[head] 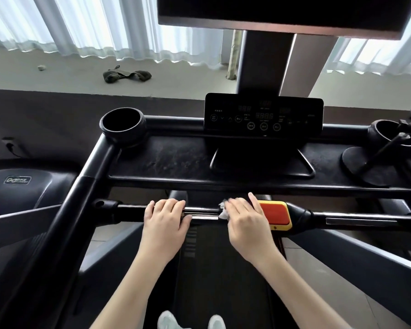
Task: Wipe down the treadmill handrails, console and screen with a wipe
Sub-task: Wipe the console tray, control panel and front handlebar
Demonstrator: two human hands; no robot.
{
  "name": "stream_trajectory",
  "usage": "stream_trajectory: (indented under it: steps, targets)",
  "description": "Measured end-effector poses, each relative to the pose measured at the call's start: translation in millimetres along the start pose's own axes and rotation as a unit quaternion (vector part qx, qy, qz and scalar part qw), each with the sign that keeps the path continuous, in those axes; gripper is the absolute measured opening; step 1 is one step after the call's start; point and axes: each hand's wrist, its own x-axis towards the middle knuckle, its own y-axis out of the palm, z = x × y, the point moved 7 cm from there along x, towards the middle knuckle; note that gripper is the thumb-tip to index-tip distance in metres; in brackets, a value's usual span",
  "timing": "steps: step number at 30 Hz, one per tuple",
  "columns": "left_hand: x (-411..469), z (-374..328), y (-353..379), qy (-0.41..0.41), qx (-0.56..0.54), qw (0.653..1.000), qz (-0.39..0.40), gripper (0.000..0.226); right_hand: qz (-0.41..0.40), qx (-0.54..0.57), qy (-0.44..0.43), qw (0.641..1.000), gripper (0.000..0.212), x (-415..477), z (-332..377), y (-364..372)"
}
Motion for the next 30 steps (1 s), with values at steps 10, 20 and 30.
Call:
stream_trajectory:
  steps: [10,20,30]
  targets:
    - [-2,-24,8,0.033,-0.038,0.999,0.005,0.046,-0.004,-0.078,-0.014,0.997,0.049,-29,6,4]
    - [1,-28,6,0.024,-0.026,0.999,-0.028,0.043,-0.037,-0.130,-0.043,0.990,0.045,-27,15,16]
    - [8,-32,7,0.016,-0.006,1.000,-0.023,0.041,-0.065,-0.159,-0.027,0.985,0.048,-44,-6,1]
